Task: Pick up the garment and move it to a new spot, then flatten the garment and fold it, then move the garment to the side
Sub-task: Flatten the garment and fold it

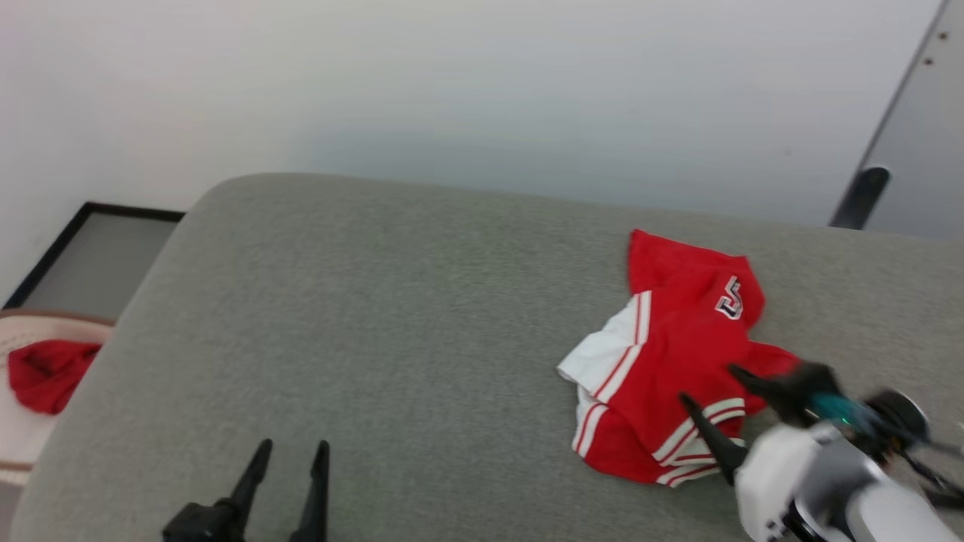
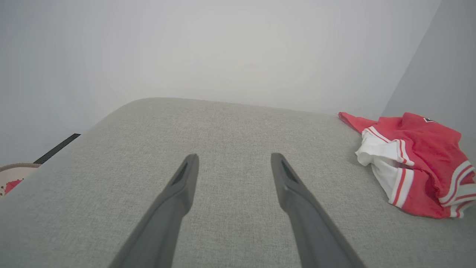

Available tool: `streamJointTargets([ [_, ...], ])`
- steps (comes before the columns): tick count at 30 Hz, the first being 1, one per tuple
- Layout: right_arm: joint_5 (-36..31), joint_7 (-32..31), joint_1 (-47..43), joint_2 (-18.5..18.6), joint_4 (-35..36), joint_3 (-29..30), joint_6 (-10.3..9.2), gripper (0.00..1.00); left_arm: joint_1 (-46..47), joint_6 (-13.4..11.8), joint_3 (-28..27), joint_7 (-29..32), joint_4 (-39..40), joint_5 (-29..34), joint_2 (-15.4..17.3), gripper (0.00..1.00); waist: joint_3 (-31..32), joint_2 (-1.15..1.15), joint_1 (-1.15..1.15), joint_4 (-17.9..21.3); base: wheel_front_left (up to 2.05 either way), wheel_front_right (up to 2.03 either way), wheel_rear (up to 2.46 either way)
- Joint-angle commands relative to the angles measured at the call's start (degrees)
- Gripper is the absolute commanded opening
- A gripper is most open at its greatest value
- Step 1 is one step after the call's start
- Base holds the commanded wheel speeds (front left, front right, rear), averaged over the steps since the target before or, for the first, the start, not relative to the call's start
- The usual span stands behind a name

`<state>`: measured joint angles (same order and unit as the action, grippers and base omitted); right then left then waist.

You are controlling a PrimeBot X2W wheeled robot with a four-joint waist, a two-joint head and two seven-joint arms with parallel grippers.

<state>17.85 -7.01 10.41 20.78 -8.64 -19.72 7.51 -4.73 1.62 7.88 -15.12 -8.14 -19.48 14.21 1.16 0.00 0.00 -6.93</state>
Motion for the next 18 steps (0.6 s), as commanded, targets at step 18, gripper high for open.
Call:
streamJointTargets([
  [18,13.13,-27.96,32.71,12.62,-6.17,-35.19,-0.05,1.0,5.11,3.99,-0.35,-0.03,-4.87,2.15,-8.35,1.0,-10.22,0.0,0.0,-11.82,0.0,0.0,0.0],
])
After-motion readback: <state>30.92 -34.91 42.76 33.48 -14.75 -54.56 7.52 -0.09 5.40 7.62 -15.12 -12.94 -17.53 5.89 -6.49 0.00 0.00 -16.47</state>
